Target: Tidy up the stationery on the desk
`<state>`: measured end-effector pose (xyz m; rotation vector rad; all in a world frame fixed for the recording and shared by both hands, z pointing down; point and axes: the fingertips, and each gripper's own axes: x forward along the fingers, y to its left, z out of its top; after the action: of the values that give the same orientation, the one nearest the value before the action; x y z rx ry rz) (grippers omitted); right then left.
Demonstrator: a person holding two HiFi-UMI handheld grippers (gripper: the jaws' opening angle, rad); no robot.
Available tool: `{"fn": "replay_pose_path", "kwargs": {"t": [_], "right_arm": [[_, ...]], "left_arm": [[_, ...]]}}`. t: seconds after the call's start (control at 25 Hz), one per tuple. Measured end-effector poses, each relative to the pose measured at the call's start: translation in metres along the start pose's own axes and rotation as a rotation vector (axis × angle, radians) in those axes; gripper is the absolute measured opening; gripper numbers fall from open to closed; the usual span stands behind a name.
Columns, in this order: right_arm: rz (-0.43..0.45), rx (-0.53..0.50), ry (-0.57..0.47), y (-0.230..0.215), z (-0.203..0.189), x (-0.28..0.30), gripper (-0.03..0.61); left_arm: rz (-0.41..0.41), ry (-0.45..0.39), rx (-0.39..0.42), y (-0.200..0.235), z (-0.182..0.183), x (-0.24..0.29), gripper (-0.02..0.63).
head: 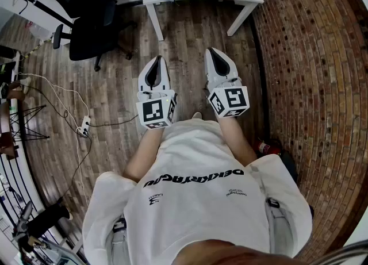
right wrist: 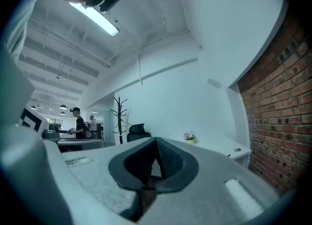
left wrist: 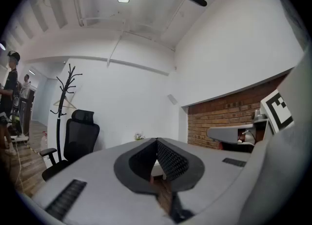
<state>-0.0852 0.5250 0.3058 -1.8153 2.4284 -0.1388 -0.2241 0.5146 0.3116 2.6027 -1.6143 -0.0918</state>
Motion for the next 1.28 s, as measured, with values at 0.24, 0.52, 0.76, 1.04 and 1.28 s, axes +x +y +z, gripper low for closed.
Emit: {"fn": "replay_pose_path", "kwargs": {"t": [0.24,0.52,0.76,1.04,1.28], "right_arm": [[0.025,-0.013,0.027,-0.021,-0.002,-0.005,0.002],[0.036,0.009,0.007,-0.058,0.0,-0.01,0.002],[0.042,0.024,0.014,-0.078,-0.008,-0.001,-0.003],[0.057,0.012,0.039,-0.099,-0.022,0.045,-0.003],[0.077,-0.007,0.063,-0.123,-0.031,0.12,-0.003]], "left_arm": [[0.011,0.011,-0.007,-0.024,-0.006,0.012,-0.002],[0.016,0.027,0.018,-0.058,-0.014,0.028,-0.002],[0.043,0.056,0.026,-0.064,-0.03,0.04,-0.002],[0.066,0.046,0.002,-0.048,-0.045,0.085,-0.002],[0.078,0.037,-0.028,-0.016,-0.05,0.16,-0.002]]}}
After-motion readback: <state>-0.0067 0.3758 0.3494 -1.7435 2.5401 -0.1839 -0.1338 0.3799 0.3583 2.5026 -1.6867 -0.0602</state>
